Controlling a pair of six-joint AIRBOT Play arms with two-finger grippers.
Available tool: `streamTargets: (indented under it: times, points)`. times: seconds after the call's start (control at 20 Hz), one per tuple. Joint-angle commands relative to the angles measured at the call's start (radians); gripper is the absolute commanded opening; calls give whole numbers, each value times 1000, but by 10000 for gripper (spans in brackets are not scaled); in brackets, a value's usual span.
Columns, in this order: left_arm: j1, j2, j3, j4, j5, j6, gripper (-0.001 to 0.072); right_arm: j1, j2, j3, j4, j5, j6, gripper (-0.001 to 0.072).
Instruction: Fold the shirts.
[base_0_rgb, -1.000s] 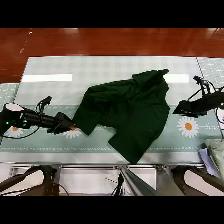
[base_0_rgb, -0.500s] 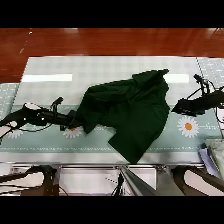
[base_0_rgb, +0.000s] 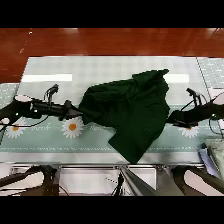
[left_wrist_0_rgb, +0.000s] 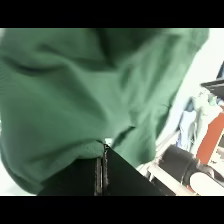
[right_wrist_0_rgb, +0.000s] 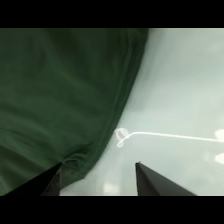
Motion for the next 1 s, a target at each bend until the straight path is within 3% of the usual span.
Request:
streamTargets:
  times: [0.0, 0.3, 0.45, 0.5, 0.55, 0.65, 0.7, 0.95]
  points:
    - [8, 70, 9, -5, -59, 19, 19, 0, 55, -137, 92, -67, -9, 547]
    - [8, 85, 9, -6, -72, 19, 19, 1, 106, -296, 301, -195, -17, 543]
    - [8, 85, 9, -6, -72, 19, 19, 94, 106, -339, 318, -304, 13, 537]
    - [8, 85, 9, -6, -72, 19, 20, 155, 106, -343, 317, -351, 45, 497]
    - [8, 85, 9, -7, -72, 19, 20, 213, 106, -343, 317, -397, 79, 400]
    - [8, 88, 12, -23, -76, 24, 19, 287, 107, -332, 328, -445, 109, 72]
    - [8, 95, 26, -49, -80, 50, 19, 287, 111, -310, 328, -416, 105, 28]
    - [110, 219, 257, -306, -82, 69, 19, 272, 306, -49, 288, -159, -31, 27]
